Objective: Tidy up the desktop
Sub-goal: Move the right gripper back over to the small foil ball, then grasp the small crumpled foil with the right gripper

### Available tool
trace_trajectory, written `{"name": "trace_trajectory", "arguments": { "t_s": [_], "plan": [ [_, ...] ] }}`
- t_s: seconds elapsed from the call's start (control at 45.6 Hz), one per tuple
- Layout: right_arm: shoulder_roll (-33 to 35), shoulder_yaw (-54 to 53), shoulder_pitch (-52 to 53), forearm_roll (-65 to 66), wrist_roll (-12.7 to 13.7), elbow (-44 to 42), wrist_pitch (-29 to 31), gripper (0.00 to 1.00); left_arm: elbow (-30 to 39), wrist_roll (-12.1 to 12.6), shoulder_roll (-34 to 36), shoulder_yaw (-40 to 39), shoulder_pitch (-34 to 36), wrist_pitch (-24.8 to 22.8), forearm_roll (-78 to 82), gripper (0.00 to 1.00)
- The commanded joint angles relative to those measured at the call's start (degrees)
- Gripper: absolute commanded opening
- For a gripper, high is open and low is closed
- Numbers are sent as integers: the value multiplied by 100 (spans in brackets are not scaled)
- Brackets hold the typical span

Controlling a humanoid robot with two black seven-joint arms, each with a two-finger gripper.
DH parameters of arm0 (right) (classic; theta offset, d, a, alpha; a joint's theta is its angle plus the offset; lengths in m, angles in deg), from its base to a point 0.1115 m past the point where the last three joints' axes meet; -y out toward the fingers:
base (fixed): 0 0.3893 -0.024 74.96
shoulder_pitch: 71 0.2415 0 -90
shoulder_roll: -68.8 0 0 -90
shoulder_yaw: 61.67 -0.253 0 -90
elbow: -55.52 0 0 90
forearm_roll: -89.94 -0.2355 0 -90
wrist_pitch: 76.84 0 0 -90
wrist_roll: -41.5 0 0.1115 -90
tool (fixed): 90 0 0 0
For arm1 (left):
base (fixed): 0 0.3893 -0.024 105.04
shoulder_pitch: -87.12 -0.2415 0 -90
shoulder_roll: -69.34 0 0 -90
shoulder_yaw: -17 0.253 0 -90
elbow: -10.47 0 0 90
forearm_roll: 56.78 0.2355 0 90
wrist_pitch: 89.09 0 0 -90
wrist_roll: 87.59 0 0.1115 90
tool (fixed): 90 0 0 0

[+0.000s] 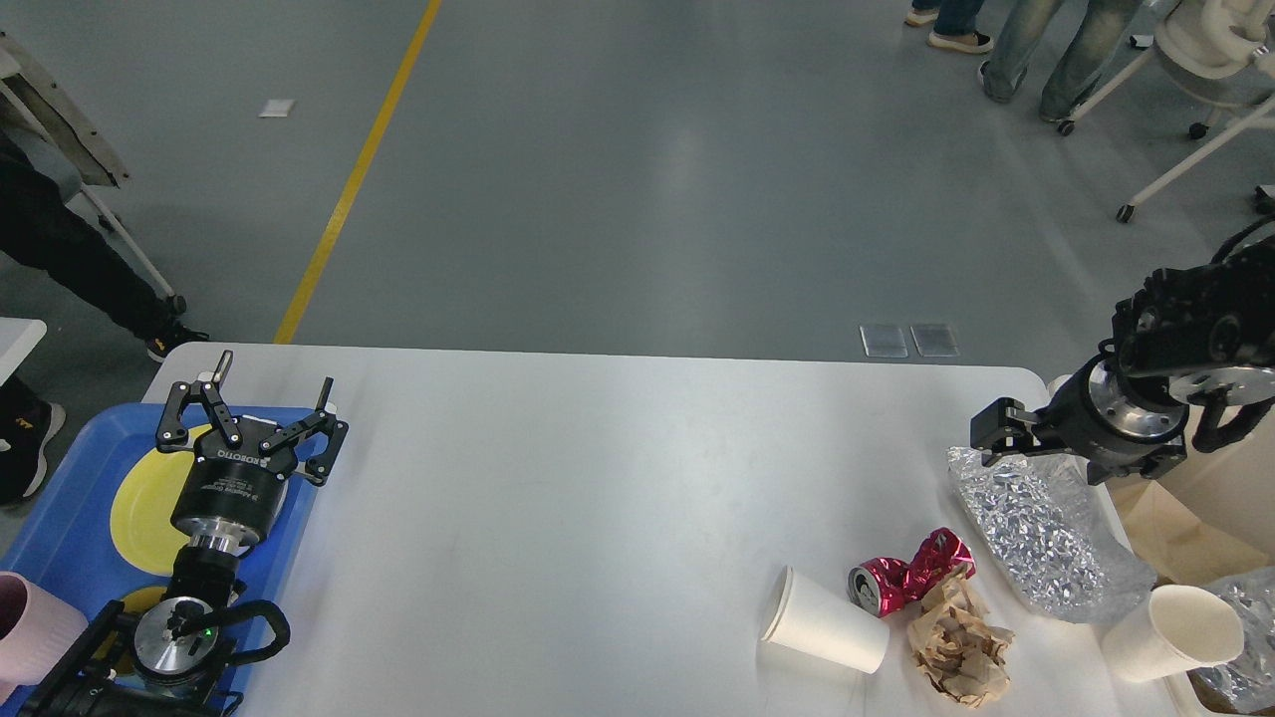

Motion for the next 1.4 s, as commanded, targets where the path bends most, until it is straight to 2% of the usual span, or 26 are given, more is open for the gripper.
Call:
{"name": "trace_trajectory", "arguments": {
  "t_s": [0.0,0.132,0.263,0.504,0.68,0.811,0.855,0.899,1.03,1.052,1.096,1.25,1.381],
  "plan": [
    [-3,-146,-1106,189,-53,-894,-460,99,0,-1,4,0,0,3,-3,97],
    [-477,-313,-2222,197,-53,-1904,-733,100,0,-1,4,0,0,3,-3,97],
    [-794,-392,-2952,189,-44,-2775,-751,100,0,-1,-5,0,0,3,-3,97],
    [-873,-603,-3129,197,-35,-2961,-769,100,0,-1,-5,0,0,3,-3,97],
    [-1075,-638,-3533,189,9,-3558,-848,100,0,-1,-5,0,0,3,6,97],
    [-1084,-779,-3559,189,9,-3611,-857,99,0,-1,-5,0,0,-6,6,97],
    [-1084,-805,-3568,189,9,-3611,-857,92,0,-1,4,0,0,3,6,97],
    [-1084,-814,-3568,189,9,-3611,-857,80,0,-1,-5,0,0,3,-3,97],
    [-1076,-832,-3568,188,18,-3603,-857,36,0,-1,-5,0,0,3,-3,97],
    [-1076,-840,-3577,180,26,-3603,-857,31,0,-1,4,0,0,3,6,97],
    [-1058,-849,-3577,180,26,-3603,-857,27,0,-1,4,0,0,3,6,97],
    [-1076,-849,-3603,189,35,-3629,-874,23,0,-1,-5,0,0,3,6,97],
    [-1084,-858,-3674,189,44,-3629,-883,8,0,-1,-5,0,0,3,-3,97]
  ]
}}
